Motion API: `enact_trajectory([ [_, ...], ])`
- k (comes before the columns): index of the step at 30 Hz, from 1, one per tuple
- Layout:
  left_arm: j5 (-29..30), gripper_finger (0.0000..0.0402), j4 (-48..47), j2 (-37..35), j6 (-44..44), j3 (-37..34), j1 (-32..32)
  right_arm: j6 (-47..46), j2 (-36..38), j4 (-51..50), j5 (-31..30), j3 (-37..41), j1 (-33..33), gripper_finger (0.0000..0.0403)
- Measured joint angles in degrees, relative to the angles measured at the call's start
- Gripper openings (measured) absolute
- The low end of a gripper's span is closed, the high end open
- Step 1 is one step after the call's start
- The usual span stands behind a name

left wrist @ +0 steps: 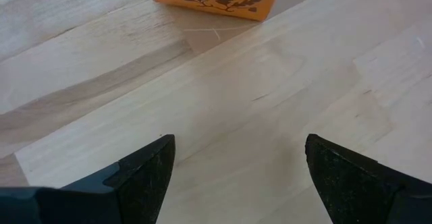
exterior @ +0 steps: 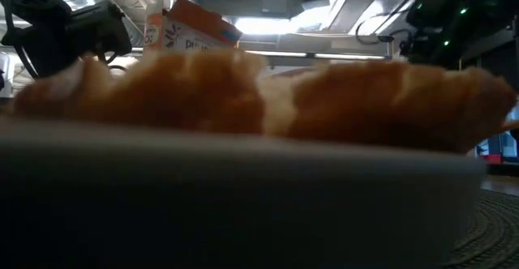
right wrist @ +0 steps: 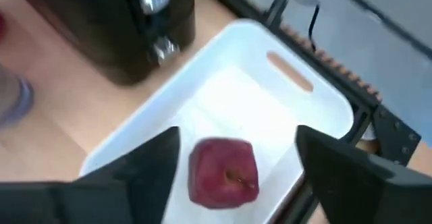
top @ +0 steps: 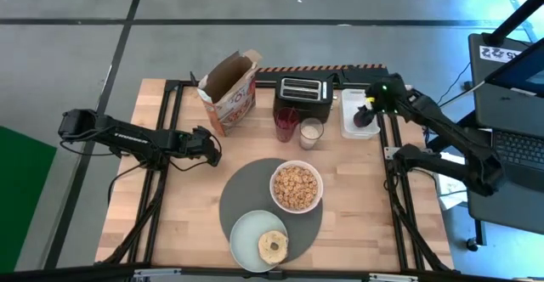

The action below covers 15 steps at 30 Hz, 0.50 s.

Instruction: Arrange a breakfast setting

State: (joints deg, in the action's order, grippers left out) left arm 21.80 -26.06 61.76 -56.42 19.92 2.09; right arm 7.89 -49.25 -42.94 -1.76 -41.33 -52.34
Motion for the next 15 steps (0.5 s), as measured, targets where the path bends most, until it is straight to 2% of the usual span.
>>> enact_trajectory([
  [5, 0.00, 0.0322, 0.02, -0.01, 0.00, 0.00, 0.00, 4.98, -10.89, -4.63, 1.53, -3.49, -0.66, 0.0374],
  [7, 0.02, 0.0322, 0.00, 0.00, 0.00, 0.00, 0.02, 6.44, -14.90, -7.15, 1.49, -5.03, -0.61, 0.0393],
  [15, 0.01, 0.0322, 0.01, -0.02, 0.00, 0.00, 0.00, 9.80, -25.88, -9.02, 1.32, -7.42, -0.65, 0.0376],
])
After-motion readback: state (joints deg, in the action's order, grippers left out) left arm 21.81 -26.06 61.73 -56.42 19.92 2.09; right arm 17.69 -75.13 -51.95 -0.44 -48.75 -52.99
